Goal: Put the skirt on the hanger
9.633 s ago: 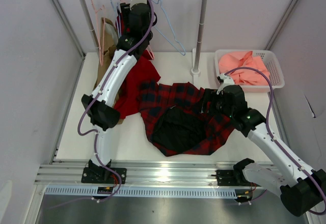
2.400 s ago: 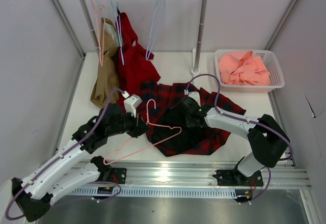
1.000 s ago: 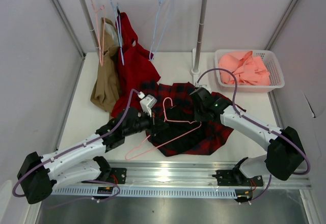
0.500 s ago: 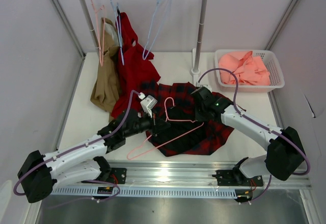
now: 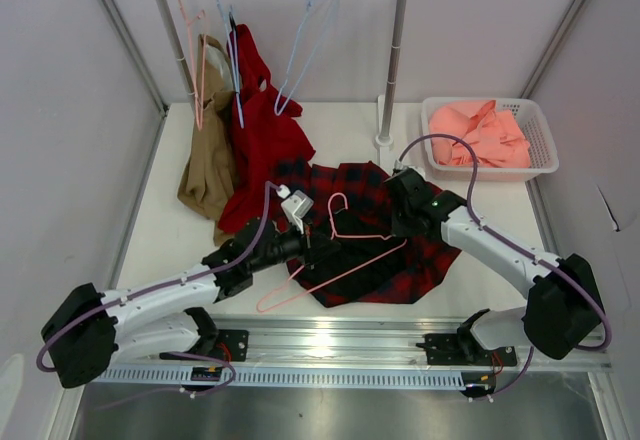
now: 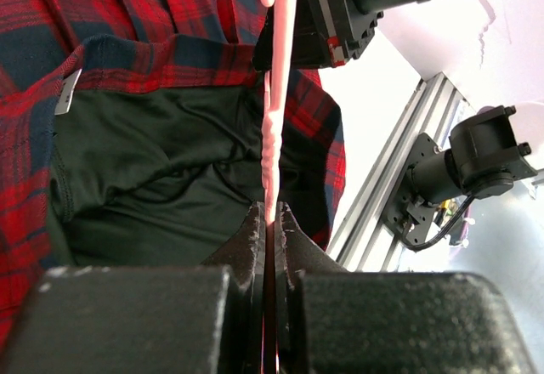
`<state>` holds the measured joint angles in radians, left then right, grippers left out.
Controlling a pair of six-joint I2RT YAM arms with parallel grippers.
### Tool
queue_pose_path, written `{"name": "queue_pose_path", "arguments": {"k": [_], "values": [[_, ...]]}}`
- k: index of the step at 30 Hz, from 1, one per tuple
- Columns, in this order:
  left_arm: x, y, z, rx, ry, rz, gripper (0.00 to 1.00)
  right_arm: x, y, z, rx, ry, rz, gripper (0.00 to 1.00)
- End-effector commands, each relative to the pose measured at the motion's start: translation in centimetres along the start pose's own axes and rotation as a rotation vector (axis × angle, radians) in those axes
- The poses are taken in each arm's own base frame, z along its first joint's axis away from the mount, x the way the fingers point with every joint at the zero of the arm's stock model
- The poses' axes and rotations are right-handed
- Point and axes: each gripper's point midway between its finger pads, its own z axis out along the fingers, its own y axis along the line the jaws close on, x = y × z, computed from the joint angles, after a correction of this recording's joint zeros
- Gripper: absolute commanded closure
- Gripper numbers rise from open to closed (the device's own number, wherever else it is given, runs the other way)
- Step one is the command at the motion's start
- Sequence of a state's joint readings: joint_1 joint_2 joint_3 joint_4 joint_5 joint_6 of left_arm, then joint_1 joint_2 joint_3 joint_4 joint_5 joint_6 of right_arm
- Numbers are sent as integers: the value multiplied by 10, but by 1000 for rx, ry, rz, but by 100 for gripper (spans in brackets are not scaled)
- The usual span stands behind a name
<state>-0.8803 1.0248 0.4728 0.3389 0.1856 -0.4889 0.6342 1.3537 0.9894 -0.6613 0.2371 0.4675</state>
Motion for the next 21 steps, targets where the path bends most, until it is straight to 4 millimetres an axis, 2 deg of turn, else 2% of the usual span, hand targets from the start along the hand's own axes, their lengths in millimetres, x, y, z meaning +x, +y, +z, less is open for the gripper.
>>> {"name": "queue_pose_path", "arguments": {"k": [1,5,7,8,15,21], "values": [[-25,-12,5,55,-117,52,100,-1,-5,-6,-7,-9,-5,92],[-23,-14,7,80,-132,62,100,-1,-13,-4,9,-5,7,92],[-15,-14,6,91,-119,70,100,-1,-16,-5,12,-5,13,92],[-20,-16,7,100,-136,75,100,0,-20,-4,17,-3,20,92],[-21,-20,9,131,-153,95,100,-1,-30,-6,27,-4,43,89],[-24,-25,18,162,-152,110,100,-2,-29,-6,18,-4,47,84]]}}
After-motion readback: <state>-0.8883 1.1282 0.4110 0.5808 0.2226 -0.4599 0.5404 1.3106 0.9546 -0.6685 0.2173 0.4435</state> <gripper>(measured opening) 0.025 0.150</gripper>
